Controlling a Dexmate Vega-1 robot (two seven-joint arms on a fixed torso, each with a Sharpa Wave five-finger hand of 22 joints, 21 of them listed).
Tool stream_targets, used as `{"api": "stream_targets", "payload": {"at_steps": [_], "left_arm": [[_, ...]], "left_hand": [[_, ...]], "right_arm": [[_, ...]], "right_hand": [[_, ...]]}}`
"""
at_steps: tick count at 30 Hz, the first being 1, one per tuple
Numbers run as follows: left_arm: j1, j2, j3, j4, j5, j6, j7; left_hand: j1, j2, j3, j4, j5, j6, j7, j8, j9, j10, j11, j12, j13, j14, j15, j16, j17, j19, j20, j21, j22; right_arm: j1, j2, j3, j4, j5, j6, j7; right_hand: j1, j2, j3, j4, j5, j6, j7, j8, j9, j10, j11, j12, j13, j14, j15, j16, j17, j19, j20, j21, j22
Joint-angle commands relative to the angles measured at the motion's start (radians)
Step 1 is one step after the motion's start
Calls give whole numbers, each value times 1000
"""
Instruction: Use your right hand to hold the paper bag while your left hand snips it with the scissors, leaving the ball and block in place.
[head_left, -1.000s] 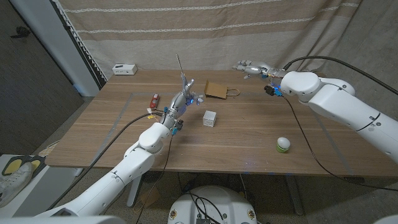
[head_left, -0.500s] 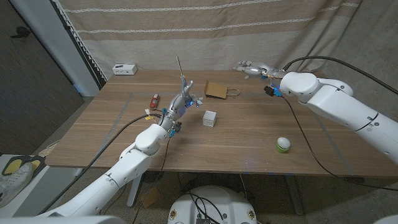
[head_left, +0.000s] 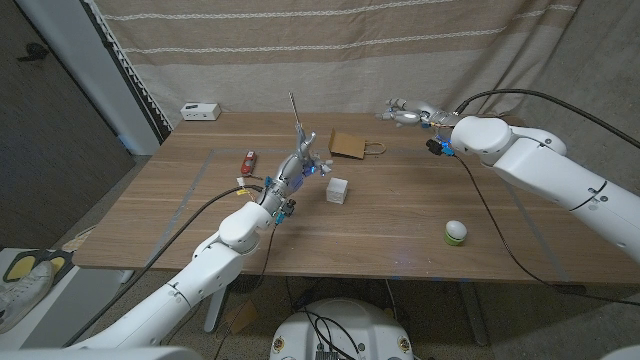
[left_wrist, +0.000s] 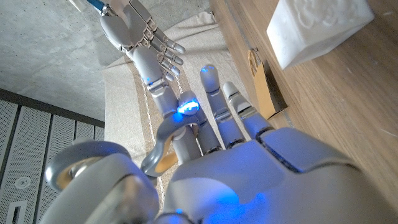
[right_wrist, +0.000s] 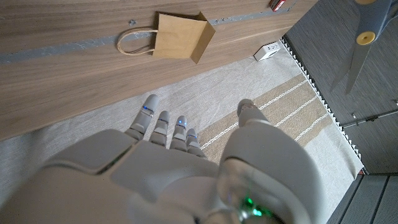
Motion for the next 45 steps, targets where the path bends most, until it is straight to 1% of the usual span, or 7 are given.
{"api": "stream_targets", "payload": {"at_steps": [1, 3, 12, 23, 37, 41, 45], "left_arm": [[24, 13, 6, -46, 8, 24, 22], [28, 15, 4, -51, 9, 27, 28], [44, 33, -6, -77, 23, 45, 54], [71, 48, -22, -108, 43, 49, 87], [91, 66, -35, -129, 34, 70, 97], [95, 66, -36, -133, 34, 75, 104], [97, 70, -38, -136, 33, 80, 105]], "left_hand": [[-7, 2, -289, 19, -3, -21, 40, 10, 3, 47, -29, 40, 84, 17, -134, -3, -3, 8, -28, -2, -1], [-6, 2, -289, 19, -4, -20, 40, 12, 3, 50, -27, 41, 84, 20, -134, -2, -4, 9, -29, -2, -1], [2, 5, -288, 18, -5, -18, 43, 24, 3, 61, -30, 41, 84, 28, -135, -2, -9, 9, -29, -3, -2], [38, 17, -280, 18, 8, -12, 82, 76, 3, 162, -11, 46, 86, 74, -136, 39, 25, 30, -29, 5, 0], [52, 23, -279, 23, 21, -12, 91, 111, 1, 178, -9, 43, 87, 61, -136, 60, 63, 32, -29, 8, 6], [55, 24, -278, 26, 25, -12, 92, 123, 1, 179, -4, 43, 87, 63, -136, 67, 71, 31, -31, 9, 8], [57, 25, -278, 27, 27, -12, 92, 130, 1, 178, -7, 42, 87, 65, -136, 70, 73, 31, -30, 9, 9]], "right_arm": [[10, 0, -27, 9, -75, 8, 1], [3, 6, -22, 16, -72, 21, -1], [-5, 21, -16, 35, -83, 52, 1], [7, 32, -26, 53, -98, 59, 23], [23, 40, -37, 89, -109, 60, 47], [26, 41, -46, 91, -131, 67, 41], [29, 50, -48, 107, -132, 87, 50]], "right_hand": [[22, 0, 3, -14, 4, -9, 2, 5, 0, -2, 7, 0, -2, 29, -13, 13, -1, 39, -35, 13, 8], [25, -1, 3, -17, 4, -8, 2, 6, 0, -2, 3, 0, -2, -1, 1, 1, -1, 18, -30, 3, 9], [26, 0, 1, -18, 3, -4, -2, 8, 0, -1, -4, 1, -4, -21, 7, -7, -2, -10, -15, -11, 9], [25, 0, -1, -18, 3, -1, -5, 9, 0, -3, -4, 1, -5, -27, 11, -11, -3, -20, -11, -18, 9], [23, 0, -3, -17, 3, -1, -5, 9, 0, -4, -7, 1, -6, -35, 14, -15, -4, -31, -7, -27, 9], [24, 0, -4, -18, 4, 3, -7, 11, 0, 1, -7, 3, -7, -11, 3, -5, -4, -19, -11, -26, 9], [33, -3, -5, -26, 7, 7, -6, 13, -1, 5, -9, 5, -9, -1, 3, -2, -5, 45, 7, -12, 7]]}}
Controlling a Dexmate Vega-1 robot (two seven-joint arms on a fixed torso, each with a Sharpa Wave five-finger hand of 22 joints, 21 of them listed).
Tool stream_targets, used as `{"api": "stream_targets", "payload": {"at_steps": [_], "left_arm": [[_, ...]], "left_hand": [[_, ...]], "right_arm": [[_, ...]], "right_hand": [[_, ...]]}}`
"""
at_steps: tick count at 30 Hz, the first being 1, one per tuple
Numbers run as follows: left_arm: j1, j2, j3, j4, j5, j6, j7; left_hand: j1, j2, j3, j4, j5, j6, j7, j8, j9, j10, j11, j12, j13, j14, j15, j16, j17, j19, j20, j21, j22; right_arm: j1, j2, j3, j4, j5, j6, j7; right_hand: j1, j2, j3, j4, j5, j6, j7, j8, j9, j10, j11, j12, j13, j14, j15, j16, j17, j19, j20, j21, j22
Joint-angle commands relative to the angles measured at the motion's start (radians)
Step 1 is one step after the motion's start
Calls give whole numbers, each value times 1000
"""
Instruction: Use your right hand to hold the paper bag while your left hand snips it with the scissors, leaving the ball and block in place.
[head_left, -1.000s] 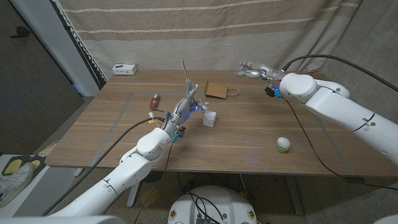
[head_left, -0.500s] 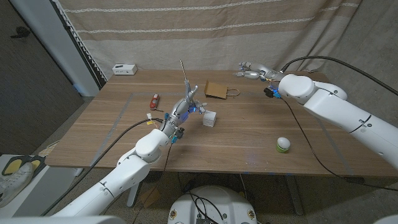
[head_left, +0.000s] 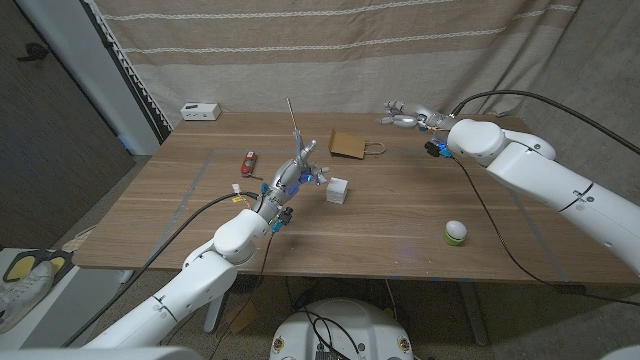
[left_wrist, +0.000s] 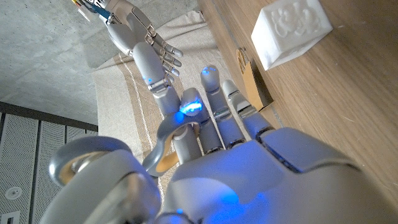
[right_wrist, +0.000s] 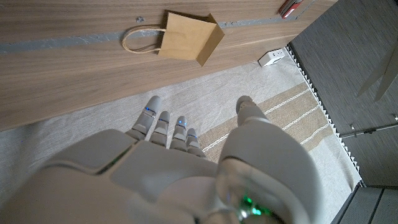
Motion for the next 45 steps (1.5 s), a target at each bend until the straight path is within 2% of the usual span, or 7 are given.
{"api": "stream_targets", "payload": {"at_steps": [1, 5, 16, 17, 24, 35, 45], "left_arm": [[13, 9, -8, -15, -5, 14, 11], [17, 12, -11, -16, -5, 12, 12], [26, 17, -21, -17, -10, 7, 15], [27, 18, -22, -16, -11, 6, 13], [31, 21, -27, -14, -13, 7, 15], [39, 24, -29, -16, -1, 7, 27], [48, 28, -28, -25, 2, 11, 30]], "left_hand": [[13, -3, -208, 34, 8, -41, 53, 14, 0, 95, -94, 42, 87, -9, -118, 1, -2, 6, -30, 5, 6], [15, -2, -208, 35, 10, -41, 50, 23, 0, 96, -90, 43, 87, -3, -118, 7, 3, 5, -30, 5, 8], [23, -2, -209, 41, 20, -41, 46, 59, -2, 95, -96, 41, 86, -7, -117, -7, -20, 0, -31, 5, 13], [23, -1, -209, 41, 21, -41, 47, 63, -2, 95, -95, 42, 86, -13, -117, -15, -30, 1, -31, 5, 14], [28, -1, -209, 42, 24, -41, 45, 79, -3, 99, -97, 43, 86, -6, -118, -14, -32, 0, -31, 6, 16], [33, 0, -209, 46, 31, -42, 46, 107, -4, 98, -95, 41, 86, 1, -118, -15, -36, -1, -31, 7, 20], [35, -1, -209, 49, 36, -42, 45, 130, -5, 98, -94, 41, 86, 4, -118, -10, -29, -1, -31, 7, 24]], "right_arm": [[14, 13, -18, 29, -31, 27, 11], [25, 22, -28, 40, -44, 25, 18], [59, 57, -62, 77, -81, 19, 30], [65, 61, -67, 81, -87, 16, 32], [105, 85, -121, 112, -164, 26, 47], [121, 113, -158, 129, -248, 2, 40], [138, 158, -175, 186, -259, 13, 50]], "right_hand": [[20, -3, 2, -11, 7, 4, -2, 9, -1, 8, 1, 6, -2, 13, 3, 8, 0, 40, 17, 12, 3], [26, -2, 2, -15, 9, 5, -5, 9, -1, 11, -5, 7, -2, 16, -7, 9, 0, 7, 10, -5, 2], [29, -1, 2, -16, 11, 5, -5, 9, -1, 10, -2, 8, -4, 5, -9, 6, 2, -15, 8, -20, 1], [30, -1, 2, -17, 11, 5, -5, 9, -1, 10, -15, 7, -4, 5, -9, 5, 2, -15, 8, -22, 1], [34, -3, 0, -20, 13, 2, -12, 8, -1, 5, -21, 5, -6, -28, -10, -7, 3, -42, 9, -39, 1], [36, -6, -2, -23, 15, 2, -15, 8, -2, 4, -25, 4, -8, -45, -6, -15, 3, -51, 6, -48, 1], [45, -19, -7, -33, 22, 8, -13, 10, -3, 5, -15, 4, -12, -51, -6, -20, 0, -30, -25, -52, 0]]}}
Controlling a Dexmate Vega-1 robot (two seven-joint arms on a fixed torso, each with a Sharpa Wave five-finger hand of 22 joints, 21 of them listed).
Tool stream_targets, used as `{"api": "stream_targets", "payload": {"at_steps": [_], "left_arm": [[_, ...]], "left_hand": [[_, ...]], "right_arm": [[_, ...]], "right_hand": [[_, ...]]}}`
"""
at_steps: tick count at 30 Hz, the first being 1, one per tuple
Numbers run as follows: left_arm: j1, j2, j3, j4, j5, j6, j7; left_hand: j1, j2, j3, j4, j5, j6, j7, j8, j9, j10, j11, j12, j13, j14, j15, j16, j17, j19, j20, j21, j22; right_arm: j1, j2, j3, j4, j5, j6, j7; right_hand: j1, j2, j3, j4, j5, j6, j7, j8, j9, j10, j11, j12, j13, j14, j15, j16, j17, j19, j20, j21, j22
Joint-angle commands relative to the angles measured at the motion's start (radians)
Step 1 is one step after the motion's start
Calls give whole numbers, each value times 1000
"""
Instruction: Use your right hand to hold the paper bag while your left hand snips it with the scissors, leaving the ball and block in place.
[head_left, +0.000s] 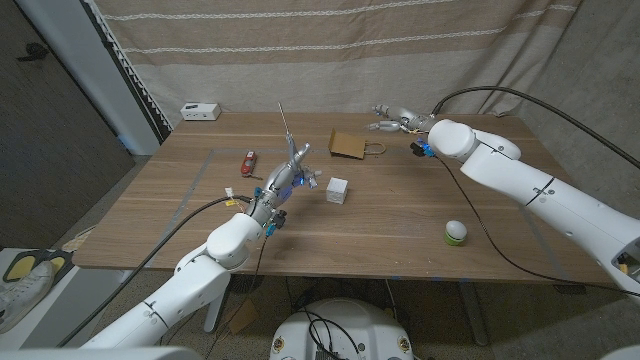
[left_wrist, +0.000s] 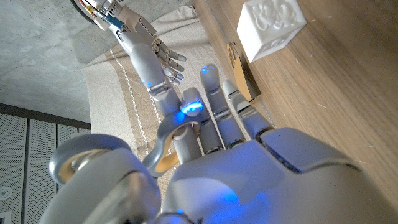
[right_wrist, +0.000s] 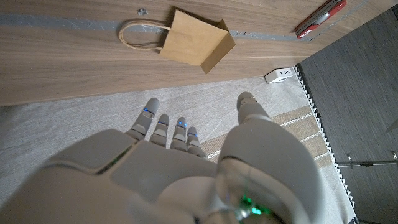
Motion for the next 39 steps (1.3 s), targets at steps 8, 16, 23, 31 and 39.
{"api": "stream_targets", "payload": {"at_steps": [8, 16, 23, 31, 39], "left_arm": [[13, 5, -4, -11, 5, 8, 10], [10, 1, -4, -3, 7, 0, 8], [10, 3, -3, -3, 5, 2, 5], [14, 5, -7, -5, 4, 0, 7], [9, 2, -6, 9, 5, -13, -1]], "left_hand": [[17, -2, -174, 56, 11, -42, 43, 26, -1, 103, -97, 42, 82, 8, -120, -1, 3, 0, -32, 5, 7], [19, -1, -174, 57, 13, -42, 43, 32, -1, 104, -97, 42, 82, 12, -120, 3, 7, 1, -32, 6, 8], [21, -1, -174, 57, 14, -42, 44, 38, -1, 101, -97, 41, 82, 12, -120, 5, 11, 0, -33, 5, 8], [23, -1, -174, 58, 17, -42, 43, 44, -2, 101, -100, 41, 82, 11, -120, 7, 14, 1, -34, 5, 9], [26, 1, -174, 59, 20, -42, 44, 55, -2, 101, -100, 41, 82, 15, -120, 9, 16, 1, -33, 4, 8]], "right_arm": [[55, 83, -67, 83, -82, -45, 6], [81, 101, -97, 114, -108, -33, 26], [104, 119, -127, 145, -146, -18, 38], [128, 145, -164, 181, -199, -8, 47], [147, 170, -202, 208, -272, -3, 40]], "right_hand": [[21, -19, -7, -18, 16, 11, 1, 14, 1, -10, 20, -4, -2, -28, 0, -19, -7, -13, -18, -12, 1], [26, -27, -12, -23, 21, 16, 2, 15, 1, -24, 25, -11, -6, -44, 1, -30, -13, -20, -23, -23, 1], [33, -32, -16, -27, 27, 14, 1, 13, 0, -38, 28, -20, -12, -60, 0, -42, -19, -31, -27, -37, -1], [37, -34, -20, -28, 32, 11, 1, 10, 0, -51, 35, -27, -16, -71, -11, -51, -24, -40, -36, -49, -2], [39, -36, -23, -28, 35, 11, 1, 9, 1, -56, 34, -31, -20, -80, -16, -57, -28, -46, -45, -58, -2]]}}
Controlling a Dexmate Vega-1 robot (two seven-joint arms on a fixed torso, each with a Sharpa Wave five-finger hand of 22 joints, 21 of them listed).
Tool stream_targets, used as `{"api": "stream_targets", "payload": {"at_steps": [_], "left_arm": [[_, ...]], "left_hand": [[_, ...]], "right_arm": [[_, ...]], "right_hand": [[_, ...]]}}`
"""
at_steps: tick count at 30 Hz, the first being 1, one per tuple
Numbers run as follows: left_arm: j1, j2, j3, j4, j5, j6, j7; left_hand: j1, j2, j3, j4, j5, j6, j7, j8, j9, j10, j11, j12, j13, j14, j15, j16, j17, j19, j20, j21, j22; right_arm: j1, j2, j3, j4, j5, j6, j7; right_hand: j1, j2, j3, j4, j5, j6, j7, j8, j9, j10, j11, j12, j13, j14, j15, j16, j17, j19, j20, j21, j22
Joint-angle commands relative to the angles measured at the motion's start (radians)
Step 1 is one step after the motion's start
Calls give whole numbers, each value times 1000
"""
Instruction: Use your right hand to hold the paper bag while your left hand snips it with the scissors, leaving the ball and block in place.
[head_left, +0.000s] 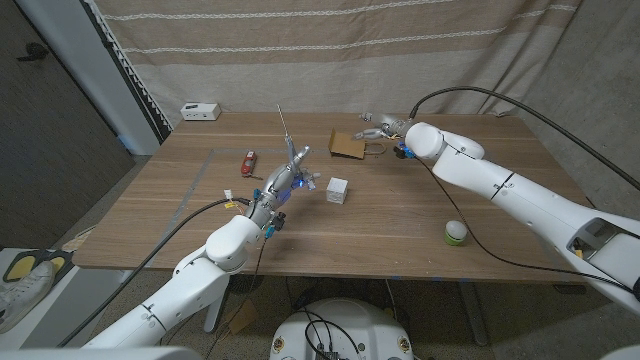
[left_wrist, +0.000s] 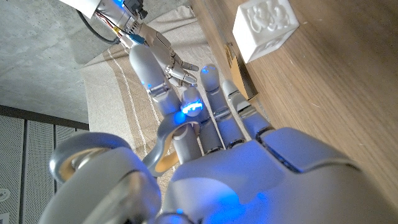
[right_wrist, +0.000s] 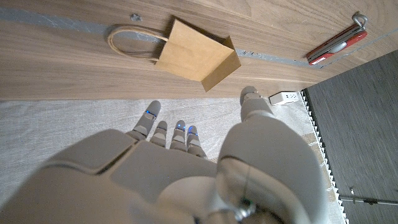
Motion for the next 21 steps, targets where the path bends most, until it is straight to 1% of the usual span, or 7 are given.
{"api": "stream_targets", "payload": {"at_steps": [1, 3, 6, 8, 11, 13, 21], "left_arm": [[-2, -2, -2, 11, 0, -13, -6], [-1, -1, -3, 10, -2, -12, -6], [0, 1, -4, 10, -4, -13, -8], [0, 2, -4, 11, -5, -14, -11], [0, 0, -4, 19, -9, -28, -20], [1, -1, -4, 23, -9, -36, -24], [6, 3, -10, 22, -13, -35, -22]], "left_hand": [[8, -6, -149, 62, 6, -37, 42, 8, 2, 106, -97, 42, 81, 8, -118, 3, 3, 1, -33, 4, 4], [10, -5, -149, 63, 9, -37, 43, 13, 2, 107, -97, 42, 81, 4, -118, -3, -4, 1, -33, 5, 4], [10, -5, -149, 64, 11, -37, 44, 18, 2, 107, -98, 41, 81, 11, -118, 5, 5, 1, -34, 4, 5], [11, -4, -149, 64, 13, -37, 44, 20, 2, 107, -94, 42, 81, 7, -118, 0, -1, 1, -33, 4, 5], [12, -5, -149, 65, 15, -37, 46, 26, 2, 106, -98, 41, 81, 6, -118, 0, 1, 2, -33, 4, 4], [13, -4, -149, 66, 16, -37, 46, 28, 2, 107, -98, 41, 81, 13, -118, 8, 9, 2, -34, 4, 4], [17, -2, -148, 66, 20, -37, 44, 35, 1, 112, -98, 42, 81, 8, -118, 5, 6, 2, -33, 3, 4]], "right_arm": [[34, 40, -60, 46, -103, 7, -1], [36, 48, -61, 57, -102, 12, 7], [42, 54, -78, 61, -139, 4, 4], [45, 62, -78, 74, -138, 9, 11], [37, 65, -79, 86, -157, 38, -20], [35, 68, -81, 85, -170, 36, -23], [36, 82, -82, 102, -188, 35, -14]], "right_hand": [[9, -6, -4, 0, 6, 2, 3, 1, 0, -11, 1, -1, -2, -7, -3, -2, 0, -45, -8, -6, 2], [9, -6, -4, 0, 7, 2, 2, 1, 0, -8, 1, -1, -3, -7, -3, -3, -1, -45, -7, -8, 2], [9, -6, -5, 0, 8, 3, 2, 1, 0, -6, 3, 0, -4, -6, -3, -4, -2, -45, -7, -10, 2], [9, -6, -6, 0, 9, 4, 3, 1, 0, -5, 1, 0, -5, -4, -2, -4, -3, -43, -8, -11, 2], [10, -7, -7, 0, 10, 7, 3, 2, 0, -2, -1, 0, -6, -1, -4, -3, -4, -42, -8, -13, 2], [11, -10, -10, 0, 14, 19, 2, 6, 0, 18, -3, 6, -9, 10, -11, -1, -6, -33, -12, -16, 1], [14, -13, -13, -1, 19, 29, 4, 8, 0, 25, -4, 7, -12, 18, -13, -1, -8, -24, -15, -20, 1]]}}
